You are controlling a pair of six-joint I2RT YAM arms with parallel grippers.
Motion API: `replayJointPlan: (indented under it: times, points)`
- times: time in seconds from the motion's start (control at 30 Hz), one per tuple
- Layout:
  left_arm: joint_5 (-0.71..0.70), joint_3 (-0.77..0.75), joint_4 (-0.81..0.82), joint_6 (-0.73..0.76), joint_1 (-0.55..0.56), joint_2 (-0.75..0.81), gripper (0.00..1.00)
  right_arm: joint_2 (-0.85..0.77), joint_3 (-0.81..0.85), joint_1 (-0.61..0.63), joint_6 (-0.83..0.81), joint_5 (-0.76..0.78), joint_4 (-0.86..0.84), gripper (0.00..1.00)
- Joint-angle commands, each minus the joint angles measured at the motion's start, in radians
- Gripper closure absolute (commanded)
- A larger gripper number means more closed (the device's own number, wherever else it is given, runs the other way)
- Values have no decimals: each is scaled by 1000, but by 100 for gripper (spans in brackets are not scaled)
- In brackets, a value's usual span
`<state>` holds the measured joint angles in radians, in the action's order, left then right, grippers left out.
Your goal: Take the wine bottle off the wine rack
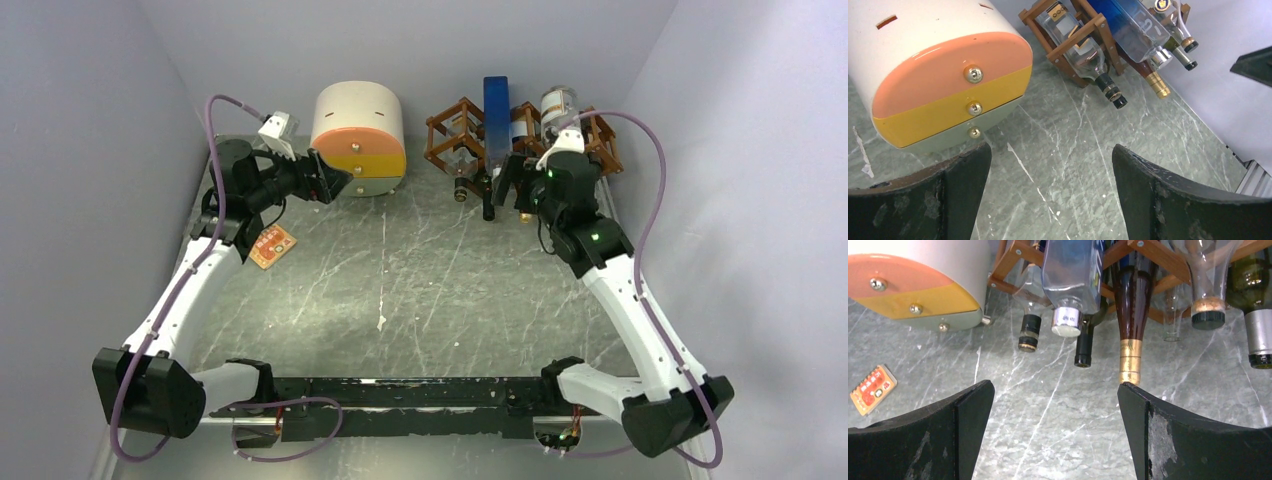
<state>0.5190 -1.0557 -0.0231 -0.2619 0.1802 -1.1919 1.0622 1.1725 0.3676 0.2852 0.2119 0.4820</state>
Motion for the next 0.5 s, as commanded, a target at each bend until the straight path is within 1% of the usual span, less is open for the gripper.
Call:
replayJointPlan:
  times: [0.0,0.27,0.47]
  points:
    - [39,-7,-34,53,9,19,6,73,116,-11,36,28,34,0]
    - [58,10,-63,76,11,42,6,287,341,-15,-16,91,128,0]
    - [46,29,-49,70,11,65,6,428,457,-17,-79,170,148,0]
